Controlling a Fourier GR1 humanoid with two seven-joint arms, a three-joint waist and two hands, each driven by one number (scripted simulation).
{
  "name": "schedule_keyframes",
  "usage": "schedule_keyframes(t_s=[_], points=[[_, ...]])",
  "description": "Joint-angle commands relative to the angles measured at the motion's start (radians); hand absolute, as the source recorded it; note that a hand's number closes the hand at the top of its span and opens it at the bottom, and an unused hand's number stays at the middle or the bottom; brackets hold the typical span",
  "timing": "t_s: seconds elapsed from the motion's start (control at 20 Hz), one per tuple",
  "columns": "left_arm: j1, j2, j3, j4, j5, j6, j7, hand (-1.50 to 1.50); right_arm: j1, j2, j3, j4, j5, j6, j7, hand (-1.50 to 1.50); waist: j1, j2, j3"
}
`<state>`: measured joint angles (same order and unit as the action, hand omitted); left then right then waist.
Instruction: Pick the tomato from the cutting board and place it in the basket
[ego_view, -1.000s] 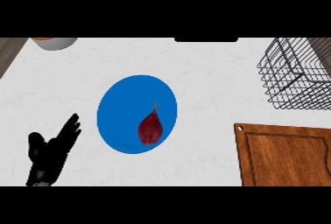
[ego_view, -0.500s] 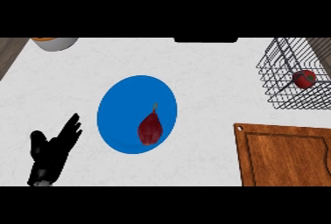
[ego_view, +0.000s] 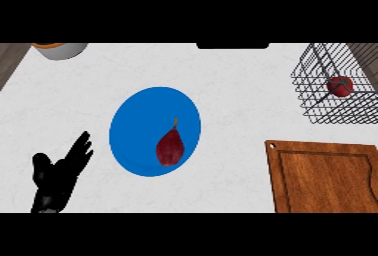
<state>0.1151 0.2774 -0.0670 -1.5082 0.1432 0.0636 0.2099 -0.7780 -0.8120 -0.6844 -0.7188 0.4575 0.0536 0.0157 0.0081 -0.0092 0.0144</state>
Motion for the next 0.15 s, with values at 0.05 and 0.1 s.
schedule_keyframes(t_s=[0.05,0.1], points=[[0.049,-0.007,-0.005,0.084,-0.004,-0.011,0.029,0.00,0.036,-0.124,-0.061,0.086,-0.031,0.030,-0.034,-1.50,0.000,0.016,-0.013],[0.023,-0.003,0.006,0.099,0.005,-0.019,0.035,0.00,0.055,-0.135,-0.080,0.101,-0.054,0.060,-0.045,-1.50,-0.007,0.015,-0.013]])
